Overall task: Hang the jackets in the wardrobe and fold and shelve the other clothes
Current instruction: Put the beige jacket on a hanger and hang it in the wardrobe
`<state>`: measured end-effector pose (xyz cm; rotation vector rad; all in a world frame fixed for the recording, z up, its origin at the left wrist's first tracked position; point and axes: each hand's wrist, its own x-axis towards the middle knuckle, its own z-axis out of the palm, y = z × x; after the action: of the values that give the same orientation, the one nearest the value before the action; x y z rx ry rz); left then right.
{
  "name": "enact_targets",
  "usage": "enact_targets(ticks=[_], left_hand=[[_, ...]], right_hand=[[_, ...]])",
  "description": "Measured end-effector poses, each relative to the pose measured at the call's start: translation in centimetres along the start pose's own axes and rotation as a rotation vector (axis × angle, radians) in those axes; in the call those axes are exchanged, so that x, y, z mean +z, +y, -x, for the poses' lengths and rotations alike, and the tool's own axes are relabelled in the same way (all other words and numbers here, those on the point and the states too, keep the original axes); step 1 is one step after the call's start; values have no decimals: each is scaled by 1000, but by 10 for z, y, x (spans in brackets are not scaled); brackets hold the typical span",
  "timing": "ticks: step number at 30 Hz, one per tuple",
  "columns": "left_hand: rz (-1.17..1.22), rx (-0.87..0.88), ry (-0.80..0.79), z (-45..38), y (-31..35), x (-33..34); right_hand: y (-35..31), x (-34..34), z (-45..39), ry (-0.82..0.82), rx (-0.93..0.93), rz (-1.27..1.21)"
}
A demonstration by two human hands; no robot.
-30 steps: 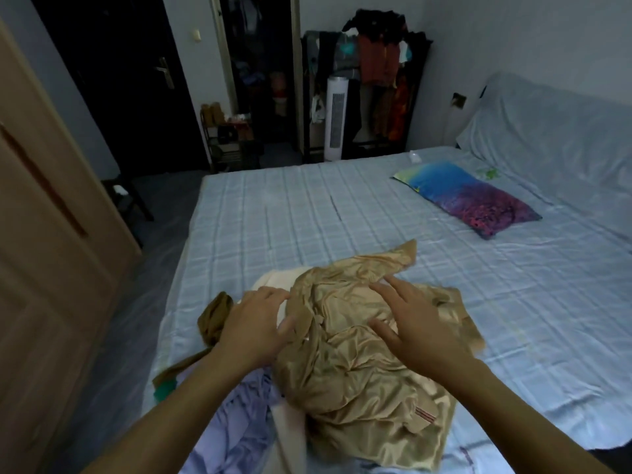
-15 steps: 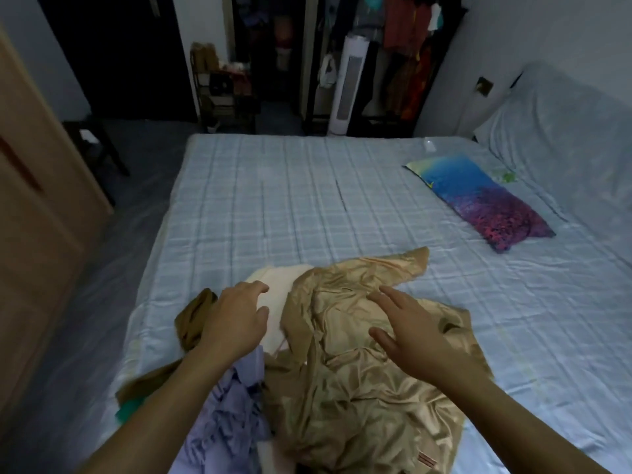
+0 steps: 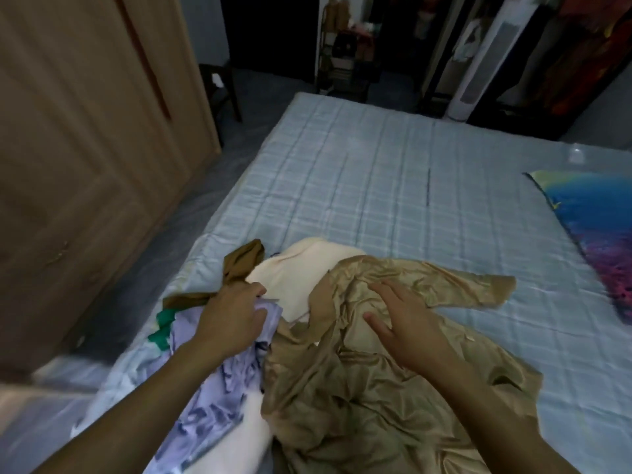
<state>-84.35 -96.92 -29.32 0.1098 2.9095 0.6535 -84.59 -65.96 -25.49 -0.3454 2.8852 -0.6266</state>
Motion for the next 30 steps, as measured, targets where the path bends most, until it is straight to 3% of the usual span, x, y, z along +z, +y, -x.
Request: enact_targets(ticks=[4,9,20,23,30], left_hand=[[0,-87,29,27,31,39],[-46,-297,-48,46,43,86],[55,-679,-34,23,35,158],[35,-731,-10,14,30,181],[153,-777,-151,1,24,221]], right_hand=[[42,1,3,-15,-41,-51],[83,20,-12,-107,-91,-17],[79,102,-124,-280,-345,-11],[70,132,-169,-305,-427,41],[77,202,-211,-560,-476,213]])
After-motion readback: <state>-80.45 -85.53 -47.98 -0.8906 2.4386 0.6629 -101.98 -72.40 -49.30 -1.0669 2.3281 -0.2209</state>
